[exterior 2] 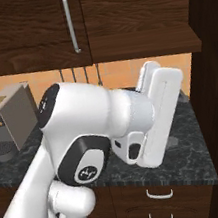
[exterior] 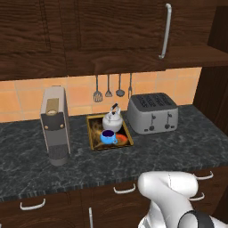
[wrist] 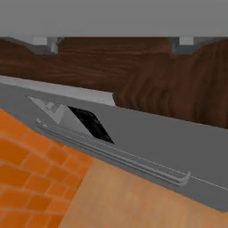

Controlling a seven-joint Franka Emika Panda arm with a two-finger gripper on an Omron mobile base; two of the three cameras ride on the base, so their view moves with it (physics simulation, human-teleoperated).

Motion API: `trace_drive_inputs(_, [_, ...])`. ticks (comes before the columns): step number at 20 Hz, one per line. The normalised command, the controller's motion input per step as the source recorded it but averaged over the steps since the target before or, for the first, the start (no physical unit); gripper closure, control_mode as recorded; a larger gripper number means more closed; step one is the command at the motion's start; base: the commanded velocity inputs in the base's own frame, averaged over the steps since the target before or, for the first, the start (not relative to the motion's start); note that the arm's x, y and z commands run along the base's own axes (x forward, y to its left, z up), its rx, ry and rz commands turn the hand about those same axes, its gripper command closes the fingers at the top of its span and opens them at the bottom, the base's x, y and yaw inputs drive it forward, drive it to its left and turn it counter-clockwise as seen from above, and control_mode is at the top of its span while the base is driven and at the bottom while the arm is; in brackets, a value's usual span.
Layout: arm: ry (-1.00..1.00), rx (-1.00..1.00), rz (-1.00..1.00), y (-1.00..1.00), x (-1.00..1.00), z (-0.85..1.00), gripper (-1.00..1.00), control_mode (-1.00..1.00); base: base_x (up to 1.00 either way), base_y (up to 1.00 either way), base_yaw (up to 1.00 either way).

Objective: Pick the kettle from the counter and place it on the tray. Then pick the mug from the cabinet and place it on the tray. Then close the cabinet doors.

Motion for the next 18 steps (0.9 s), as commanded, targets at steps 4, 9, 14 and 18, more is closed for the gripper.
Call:
trace_drive_inputs(4, [-0.21,0.0,-0.26,-0.7,-0.25,0.0,-1.0,-1.0,0.0,0.0,0.0])
trace_drive_inputs(9, [-0.29,-0.03,-0.2,-0.55,-0.24,0.01,-1.0,-1.0,0.0,0.0,0.0])
trace_drive_inputs(14, [0.03,-0.02,-0.21,-0.56,0.04,0.0,-1.0,-1.0,0.0,0.0,0.0])
trace_drive_inputs(18, [0.14,-0.09,-0.12,-0.5,0.31,0.0,-1.0,-1.0,0.0,0.0,0.0])
